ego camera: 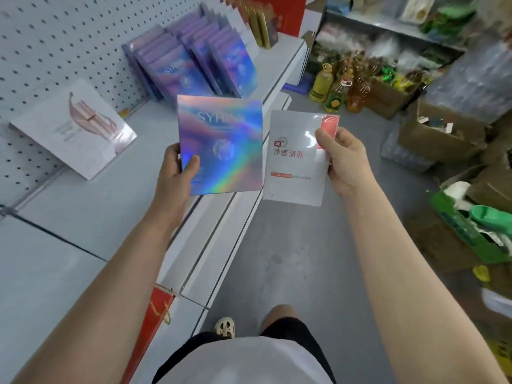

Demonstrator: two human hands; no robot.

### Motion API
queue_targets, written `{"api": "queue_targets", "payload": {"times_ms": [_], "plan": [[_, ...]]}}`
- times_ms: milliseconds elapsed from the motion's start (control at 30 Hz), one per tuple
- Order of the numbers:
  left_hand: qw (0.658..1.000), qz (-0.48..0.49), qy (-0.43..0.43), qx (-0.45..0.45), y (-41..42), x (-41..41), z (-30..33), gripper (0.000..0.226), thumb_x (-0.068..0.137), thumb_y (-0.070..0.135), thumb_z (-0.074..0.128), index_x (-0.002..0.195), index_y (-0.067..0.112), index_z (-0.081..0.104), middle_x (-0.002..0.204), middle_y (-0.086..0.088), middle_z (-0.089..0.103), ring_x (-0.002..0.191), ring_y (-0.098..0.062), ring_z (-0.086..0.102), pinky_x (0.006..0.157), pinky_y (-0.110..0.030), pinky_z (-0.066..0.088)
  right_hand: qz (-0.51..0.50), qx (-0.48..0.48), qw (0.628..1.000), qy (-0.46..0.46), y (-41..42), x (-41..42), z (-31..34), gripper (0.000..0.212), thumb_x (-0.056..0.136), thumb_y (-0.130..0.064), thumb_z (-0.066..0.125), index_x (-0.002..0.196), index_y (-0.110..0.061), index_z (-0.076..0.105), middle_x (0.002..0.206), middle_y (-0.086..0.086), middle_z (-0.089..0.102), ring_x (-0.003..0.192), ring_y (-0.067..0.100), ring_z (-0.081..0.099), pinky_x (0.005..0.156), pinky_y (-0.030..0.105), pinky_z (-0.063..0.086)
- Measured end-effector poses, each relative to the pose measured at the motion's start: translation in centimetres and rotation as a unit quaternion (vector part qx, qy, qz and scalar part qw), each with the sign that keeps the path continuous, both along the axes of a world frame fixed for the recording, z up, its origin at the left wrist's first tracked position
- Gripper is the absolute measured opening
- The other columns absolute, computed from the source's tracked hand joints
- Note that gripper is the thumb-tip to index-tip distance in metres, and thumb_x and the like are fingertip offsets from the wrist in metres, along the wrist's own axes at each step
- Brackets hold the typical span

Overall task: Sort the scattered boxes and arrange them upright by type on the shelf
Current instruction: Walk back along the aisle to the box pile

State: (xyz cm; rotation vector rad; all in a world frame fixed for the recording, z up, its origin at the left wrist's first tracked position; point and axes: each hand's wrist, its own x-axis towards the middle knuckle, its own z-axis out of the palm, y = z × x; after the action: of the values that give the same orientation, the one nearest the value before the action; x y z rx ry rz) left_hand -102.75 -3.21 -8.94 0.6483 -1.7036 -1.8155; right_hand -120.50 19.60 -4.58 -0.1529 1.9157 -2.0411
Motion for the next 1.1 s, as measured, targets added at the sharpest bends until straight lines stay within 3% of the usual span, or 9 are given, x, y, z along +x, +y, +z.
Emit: {"api": "queue_targets", "payload": {"times_ms": [167, 333, 567, 667, 767, 833, 900, 967, 1100], "plan": [[1.000, 0.015, 0.002, -0.002, -2.1, -8.8, -0.4, 0.024, 0.085, 0.025, 0.056, 0.109, 0.026, 0.052, 0.111, 0.002, 0.061, 0.102, -0.015, 0.058, 0.098, -0.040, 0.046, 0.015, -0.010, 1.000, 0.000, -2.6, -9.5, -0.7, 0.031, 0.094, -0.020, 0.066, 0.120, -0.004, 0.062, 0.111, 0.013, 0.073, 0.105, 0.035, 0.069, 0.091, 0.051, 0.057], [0.998, 0.064, 0.011, -0.014, -3.0, -17.5, -1.4, 0.027, 0.086, 0.023, 0.055, 0.113, 0.021, 0.051, 0.109, 0.005, 0.061, 0.103, -0.013, 0.057, 0.100, -0.038, 0.044, 0.064, -0.024, 0.998, -0.007, -5.6, -19.9, -1.1, 0.029, 0.094, -0.015, 0.065, 0.119, -0.003, 0.061, 0.109, 0.015, 0.073, 0.095, 0.030, 0.072, 0.079, 0.043, 0.060], [0.990, 0.141, -0.001, -0.009, -2.8, -29.8, -1.5, 0.023, 0.088, 0.027, 0.057, 0.110, 0.024, 0.052, 0.110, 0.008, 0.061, 0.106, -0.017, 0.058, 0.105, -0.051, 0.041, 0.141, -0.004, 0.990, 0.006, -8.7, -34.8, -0.4, 0.026, 0.092, -0.017, 0.068, 0.115, -0.006, 0.063, 0.108, 0.016, 0.072, 0.091, 0.028, 0.072, 0.078, 0.044, 0.059], [0.985, 0.173, 0.002, -0.014, -2.9, -34.2, -1.0, 0.030, 0.089, 0.023, 0.056, 0.118, 0.018, 0.049, 0.112, 0.006, 0.061, 0.105, -0.013, 0.057, 0.102, -0.040, 0.044, 0.167, 0.007, 0.986, 0.016, -10.6, -40.2, -0.2, 0.021, 0.092, -0.020, 0.069, 0.110, -0.011, 0.065, 0.112, 0.013, 0.072, 0.101, 0.030, 0.070, 0.090, 0.053, 0.056], [0.977, 0.210, -0.003, -0.038, -4.5, -37.8, -0.6, 0.030, 0.089, 0.022, 0.054, 0.118, 0.018, 0.048, 0.112, 0.004, 0.058, 0.101, -0.009, 0.055, 0.095, -0.026, 0.043, 0.193, 0.007, 0.981, 0.021, -13.6, -44.9, -0.1, 0.027, 0.092, -0.023, 0.068, 0.117, -0.012, 0.063, 0.112, 0.008, 0.073, 0.104, 0.027, 0.070, 0.091, 0.053, 0.056], [0.971, 0.233, -0.003, -0.054, -6.1, -39.7, -0.6, 0.025, 0.088, 0.024, 0.054, 0.112, 0.022, 0.048, 0.109, 0.003, 0.057, 0.098, -0.008, 0.053, 0.092, -0.024, 0.041, 0.214, 0.014, 0.976, 0.034, -16.4, -47.4, -0.2, 0.025, 0.093, -0.025, 0.066, 0.116, -0.015, 0.063, 0.109, 0.004, 0.074, 0.103, 0.026, 0.071, 0.092, 0.053, 0.056], [0.966, 0.249, 0.005, -0.065, -7.8, -41.3, -0.5, 0.022, 0.093, 0.016, 0.054, 0.113, 0.023, 0.048, 0.107, 0.007, 0.057, 0.095, 0.000, 0.056, 0.089, -0.017, 0.042, 0.230, 0.027, 0.971, 0.053, -19.5, -49.6, -0.5, 0.021, 0.094, -0.027, 0.065, 0.113, -0.019, 0.062, 0.105, 0.001, 0.075, 0.100, 0.023, 0.072, 0.092, 0.051, 0.056], [0.964, 0.254, 0.004, -0.075, -9.2, -42.7, -0.2, 0.024, 0.097, 0.004, 0.050, 0.118, 0.013, 0.046, 0.107, 0.010, 0.057, 0.090, 0.012, 0.057, 0.081, -0.009, 0.043, 0.242, 0.028, 0.968, 0.061, -22.6, -51.6, -0.9, 0.018, 0.094, -0.026, 0.065, 0.112, -0.020, 0.062, 0.105, 0.003, 0.074, 0.098, 0.023, 0.072, 0.087, 0.046, 0.059], [0.957, 0.277, -0.010, -0.087, -11.5, -44.5, 0.4, 0.026, 0.093, 0.014, 0.053, 0.118, 0.010, 0.048, 0.106, 0.008, 0.059, 0.091, 0.008, 0.057, 0.082, -0.010, 0.043, 0.275, 0.036, 0.958, 0.072, -28.2, -54.4, -1.7, 0.017, 0.095, -0.019, 0.065, 0.111, -0.021, 0.058, 0.105, 0.002, 0.071, 0.089, 0.015, 0.073, 0.072, 0.030, 0.058]]}}
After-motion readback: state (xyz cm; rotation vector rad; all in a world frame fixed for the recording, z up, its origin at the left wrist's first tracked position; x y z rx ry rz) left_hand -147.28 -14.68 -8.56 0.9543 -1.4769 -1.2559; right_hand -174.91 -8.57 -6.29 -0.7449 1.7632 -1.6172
